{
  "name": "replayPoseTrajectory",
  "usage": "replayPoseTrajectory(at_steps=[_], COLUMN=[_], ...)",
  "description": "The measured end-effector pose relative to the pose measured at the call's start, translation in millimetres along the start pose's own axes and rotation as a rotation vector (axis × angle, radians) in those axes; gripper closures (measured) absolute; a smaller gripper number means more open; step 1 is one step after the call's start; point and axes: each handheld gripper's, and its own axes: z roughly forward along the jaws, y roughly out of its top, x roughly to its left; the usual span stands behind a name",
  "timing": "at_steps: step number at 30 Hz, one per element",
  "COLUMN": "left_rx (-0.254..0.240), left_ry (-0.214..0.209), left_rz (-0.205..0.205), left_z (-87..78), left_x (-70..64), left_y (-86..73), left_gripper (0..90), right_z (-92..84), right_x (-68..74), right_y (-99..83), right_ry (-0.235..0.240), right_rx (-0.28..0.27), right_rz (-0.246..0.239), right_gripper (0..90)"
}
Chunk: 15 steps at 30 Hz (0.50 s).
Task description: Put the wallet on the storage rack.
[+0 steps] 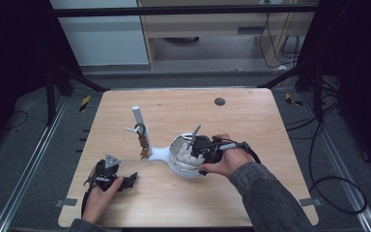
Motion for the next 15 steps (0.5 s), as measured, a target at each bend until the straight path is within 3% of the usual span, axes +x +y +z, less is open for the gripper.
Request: replayPoseTrajectory(at_steps=[15], left_rx=[0.0], left_ry=[0.0], left_rz=[0.001], left_z=[0.1], left_x=[0.1], left_y=[0.1], left_gripper=[0.0], right_z=[4.6], right_x=[-2.1], right_y=[7.1], right_ry=[-0.002], right_rx=[0.01], right_rz=[0.008], right_gripper=[31.0])
